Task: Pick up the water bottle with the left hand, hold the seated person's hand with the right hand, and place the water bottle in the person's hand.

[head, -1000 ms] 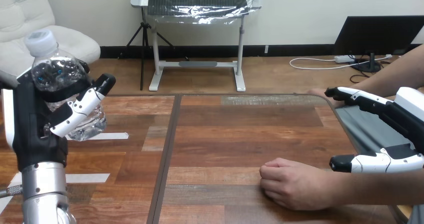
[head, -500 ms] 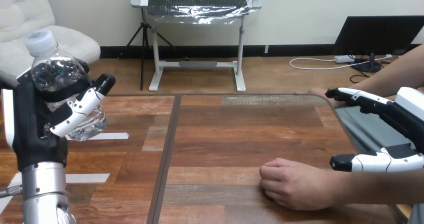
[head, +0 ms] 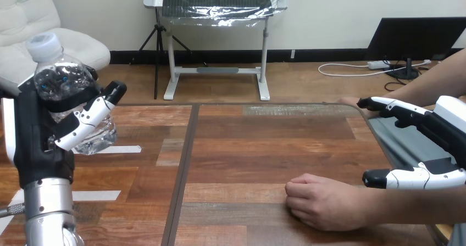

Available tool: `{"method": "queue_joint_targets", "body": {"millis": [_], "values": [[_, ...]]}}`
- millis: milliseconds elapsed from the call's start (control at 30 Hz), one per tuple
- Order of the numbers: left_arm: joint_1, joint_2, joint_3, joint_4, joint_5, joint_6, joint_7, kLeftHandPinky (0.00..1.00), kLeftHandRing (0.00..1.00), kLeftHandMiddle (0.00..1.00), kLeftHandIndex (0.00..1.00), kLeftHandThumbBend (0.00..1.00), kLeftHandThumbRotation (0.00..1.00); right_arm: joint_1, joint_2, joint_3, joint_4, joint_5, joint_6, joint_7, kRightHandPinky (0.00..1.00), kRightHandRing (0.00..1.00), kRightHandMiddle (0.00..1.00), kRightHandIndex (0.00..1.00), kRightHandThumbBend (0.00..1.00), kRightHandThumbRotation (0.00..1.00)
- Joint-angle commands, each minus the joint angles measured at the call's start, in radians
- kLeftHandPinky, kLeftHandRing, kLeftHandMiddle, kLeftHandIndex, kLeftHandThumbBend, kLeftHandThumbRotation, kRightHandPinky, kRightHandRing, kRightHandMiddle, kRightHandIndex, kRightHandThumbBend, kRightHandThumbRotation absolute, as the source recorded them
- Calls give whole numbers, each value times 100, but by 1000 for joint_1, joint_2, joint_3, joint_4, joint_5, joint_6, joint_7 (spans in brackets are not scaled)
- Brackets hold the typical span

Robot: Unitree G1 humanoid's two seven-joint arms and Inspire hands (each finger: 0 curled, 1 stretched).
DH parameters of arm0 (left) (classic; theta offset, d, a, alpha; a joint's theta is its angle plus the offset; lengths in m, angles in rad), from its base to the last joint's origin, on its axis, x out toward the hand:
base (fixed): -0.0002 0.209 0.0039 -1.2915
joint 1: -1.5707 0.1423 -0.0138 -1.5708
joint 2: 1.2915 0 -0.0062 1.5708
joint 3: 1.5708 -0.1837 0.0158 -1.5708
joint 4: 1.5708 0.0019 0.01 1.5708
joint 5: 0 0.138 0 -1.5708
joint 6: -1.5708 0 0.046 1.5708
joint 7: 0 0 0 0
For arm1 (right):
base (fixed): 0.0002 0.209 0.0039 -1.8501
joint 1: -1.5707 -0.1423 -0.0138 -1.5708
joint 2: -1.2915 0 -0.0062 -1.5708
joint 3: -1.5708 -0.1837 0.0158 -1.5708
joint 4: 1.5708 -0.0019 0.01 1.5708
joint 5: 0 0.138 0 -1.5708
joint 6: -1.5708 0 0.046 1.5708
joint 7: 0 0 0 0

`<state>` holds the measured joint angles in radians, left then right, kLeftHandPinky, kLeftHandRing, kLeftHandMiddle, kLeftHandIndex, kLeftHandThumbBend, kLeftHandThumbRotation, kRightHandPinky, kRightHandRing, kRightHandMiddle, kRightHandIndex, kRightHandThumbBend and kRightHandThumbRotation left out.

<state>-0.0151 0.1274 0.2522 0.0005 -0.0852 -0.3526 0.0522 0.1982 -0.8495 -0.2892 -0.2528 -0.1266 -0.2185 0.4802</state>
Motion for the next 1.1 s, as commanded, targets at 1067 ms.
{"method": "queue_joint_targets", "body": {"millis": [1067], "values": [[-41, 2, -2, -41, 13, -25, 3, 24, 29, 34, 40, 60, 0, -49, 6, -12, -19, 18, -2, 4, 81, 88, 91, 91, 100, 74]]}}
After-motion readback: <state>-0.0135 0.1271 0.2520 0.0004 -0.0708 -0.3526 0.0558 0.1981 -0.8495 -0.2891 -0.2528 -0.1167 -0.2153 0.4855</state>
